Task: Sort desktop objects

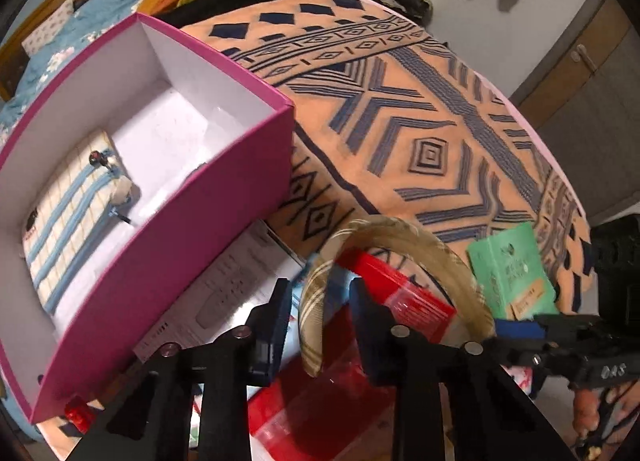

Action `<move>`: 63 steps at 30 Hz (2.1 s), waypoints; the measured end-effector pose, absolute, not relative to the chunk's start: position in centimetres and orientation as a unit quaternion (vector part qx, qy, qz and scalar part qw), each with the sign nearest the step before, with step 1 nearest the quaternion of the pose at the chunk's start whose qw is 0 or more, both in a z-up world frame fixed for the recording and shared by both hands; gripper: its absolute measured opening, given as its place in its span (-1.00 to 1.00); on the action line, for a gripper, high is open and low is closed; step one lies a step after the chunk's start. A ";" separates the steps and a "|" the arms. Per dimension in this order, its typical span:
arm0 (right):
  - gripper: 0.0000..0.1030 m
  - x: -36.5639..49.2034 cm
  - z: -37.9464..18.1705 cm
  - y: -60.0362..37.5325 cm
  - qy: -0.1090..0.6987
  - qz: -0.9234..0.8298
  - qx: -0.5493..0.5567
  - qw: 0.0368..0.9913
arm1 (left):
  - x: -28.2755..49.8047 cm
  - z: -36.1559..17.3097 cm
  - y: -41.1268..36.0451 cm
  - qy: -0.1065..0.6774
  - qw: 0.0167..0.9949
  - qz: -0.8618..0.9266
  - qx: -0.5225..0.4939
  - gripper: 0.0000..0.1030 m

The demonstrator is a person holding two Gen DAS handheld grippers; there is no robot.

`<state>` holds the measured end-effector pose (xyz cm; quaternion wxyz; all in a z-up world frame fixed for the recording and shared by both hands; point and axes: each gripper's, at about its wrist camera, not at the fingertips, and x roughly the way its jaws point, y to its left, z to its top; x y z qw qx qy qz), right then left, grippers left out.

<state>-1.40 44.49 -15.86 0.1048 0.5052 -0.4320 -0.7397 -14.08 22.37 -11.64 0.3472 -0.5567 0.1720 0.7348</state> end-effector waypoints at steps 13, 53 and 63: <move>-0.31 -4.8 -11.8 41.4 -0.188 -0.836 0.507 0.097 | -9.9 -8.0 18.6 0.141 0.366 0.753 -0.528 -0.45; -0.34 -8.6 -12.4 37.1 -0.127 -0.807 0.549 0.173 | -11.1 -13.4 13.5 0.021 0.295 0.726 -0.620 -0.35; -0.41 -7.8 -11.0 37.6 -0.140 -0.821 0.525 0.176 | -10.9 -11.2 12.8 -0.005 0.295 0.749 -0.594 -0.45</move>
